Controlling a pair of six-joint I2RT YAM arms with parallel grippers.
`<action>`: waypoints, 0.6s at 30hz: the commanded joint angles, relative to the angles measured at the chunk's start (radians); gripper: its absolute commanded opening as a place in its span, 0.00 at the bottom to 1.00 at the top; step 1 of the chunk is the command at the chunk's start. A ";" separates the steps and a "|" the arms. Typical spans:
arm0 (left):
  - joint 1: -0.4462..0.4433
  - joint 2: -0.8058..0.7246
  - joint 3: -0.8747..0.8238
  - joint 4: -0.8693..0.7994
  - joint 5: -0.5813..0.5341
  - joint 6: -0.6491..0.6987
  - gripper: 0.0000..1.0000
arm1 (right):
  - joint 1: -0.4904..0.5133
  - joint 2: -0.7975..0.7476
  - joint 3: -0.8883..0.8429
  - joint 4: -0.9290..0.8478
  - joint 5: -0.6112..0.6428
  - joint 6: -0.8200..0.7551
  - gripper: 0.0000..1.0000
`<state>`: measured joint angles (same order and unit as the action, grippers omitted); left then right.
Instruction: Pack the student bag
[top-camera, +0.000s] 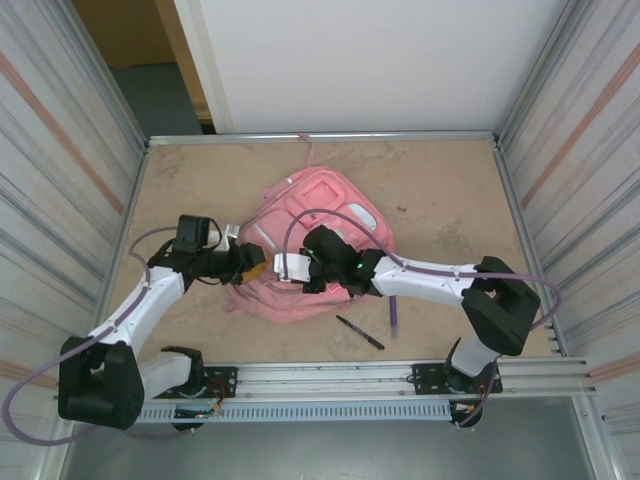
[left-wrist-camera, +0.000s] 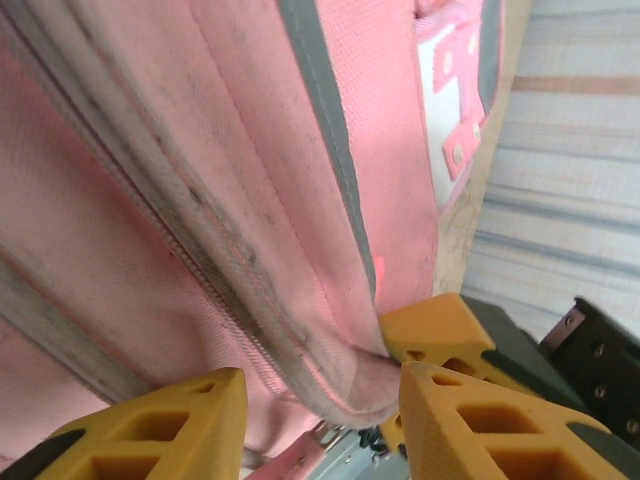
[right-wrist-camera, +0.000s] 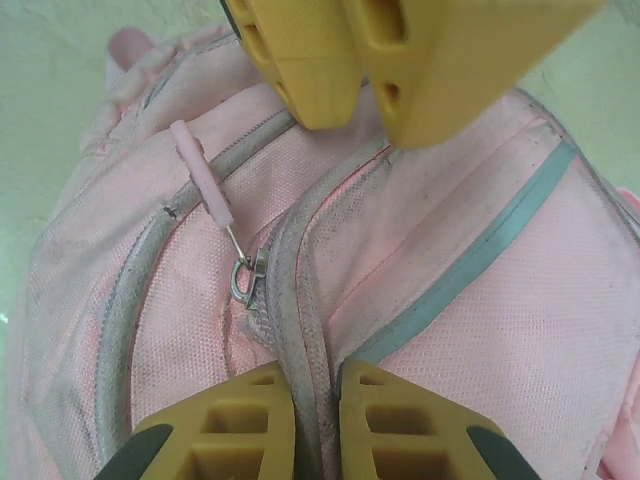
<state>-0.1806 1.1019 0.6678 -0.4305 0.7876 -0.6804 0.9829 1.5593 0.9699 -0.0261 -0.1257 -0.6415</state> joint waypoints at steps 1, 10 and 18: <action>-0.033 -0.027 0.023 -0.048 0.053 0.117 0.44 | -0.033 -0.051 -0.019 0.032 -0.103 -0.006 0.00; -0.257 0.003 0.130 -0.152 -0.097 0.307 0.44 | -0.068 -0.069 -0.014 0.030 -0.161 0.034 0.00; -0.307 0.050 0.182 -0.262 -0.351 0.353 0.44 | -0.083 -0.105 -0.039 0.056 -0.195 0.076 0.00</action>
<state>-0.4747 1.1286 0.8188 -0.6220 0.5594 -0.3794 0.9073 1.5112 0.9436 -0.0235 -0.2802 -0.6086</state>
